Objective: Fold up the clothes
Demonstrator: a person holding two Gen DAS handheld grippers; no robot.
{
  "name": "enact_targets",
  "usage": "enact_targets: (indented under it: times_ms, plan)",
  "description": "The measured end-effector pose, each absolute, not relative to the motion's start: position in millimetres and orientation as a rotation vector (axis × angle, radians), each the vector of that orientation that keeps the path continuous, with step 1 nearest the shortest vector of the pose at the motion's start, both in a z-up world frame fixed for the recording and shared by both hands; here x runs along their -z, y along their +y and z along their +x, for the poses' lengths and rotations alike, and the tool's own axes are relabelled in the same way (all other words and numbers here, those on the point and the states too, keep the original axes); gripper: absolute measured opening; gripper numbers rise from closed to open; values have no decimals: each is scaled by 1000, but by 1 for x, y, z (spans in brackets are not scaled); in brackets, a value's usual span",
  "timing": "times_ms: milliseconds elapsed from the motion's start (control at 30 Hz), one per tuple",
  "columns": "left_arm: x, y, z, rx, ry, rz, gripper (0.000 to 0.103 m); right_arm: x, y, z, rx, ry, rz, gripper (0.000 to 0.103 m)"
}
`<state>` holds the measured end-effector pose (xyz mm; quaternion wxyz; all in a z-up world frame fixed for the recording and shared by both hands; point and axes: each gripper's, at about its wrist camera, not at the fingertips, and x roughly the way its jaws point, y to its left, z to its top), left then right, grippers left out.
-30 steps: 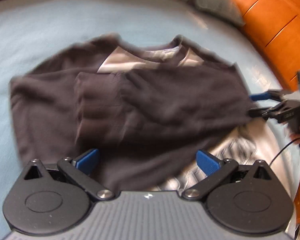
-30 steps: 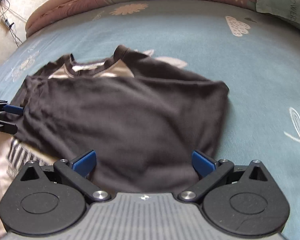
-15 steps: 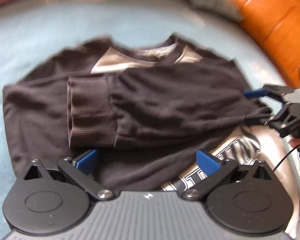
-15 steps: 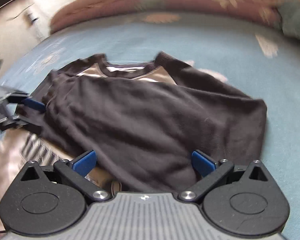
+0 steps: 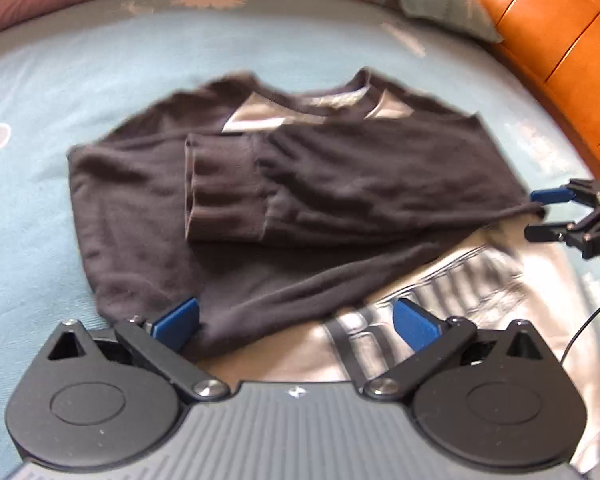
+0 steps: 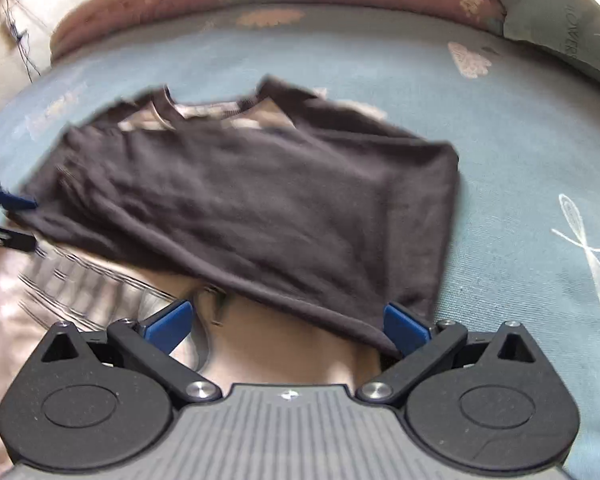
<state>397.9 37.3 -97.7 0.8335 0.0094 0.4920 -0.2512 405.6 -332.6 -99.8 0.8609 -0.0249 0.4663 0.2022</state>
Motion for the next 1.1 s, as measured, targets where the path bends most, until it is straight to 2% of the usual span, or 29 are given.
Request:
enact_targets:
  times_ms: [133,267,367,567,833,1000,1100]
  plan:
    - [88,31,356,612,1013,55,102,85,-316,379,-509,959,-95,103]
    - [106,25,306,691,1023,95,102,113,-302,351,-561,1026,-102,103]
    - [125,26,273,706,1076,97,102,129,-298,316,-521,999,-170,103]
    - [120,48,215,637,1041,171,102,130,-317,261,-451,1036,-202,103]
    - [112,55,176,552,1045,206,102,123,-327,223,-387,1039,-204,103]
    - [93,21,161,603,948,231,102,98,-308,201,-424,969,-188,103]
    - [100,1,160,620,955,261,102,93,-297,194,-432,960,-150,103]
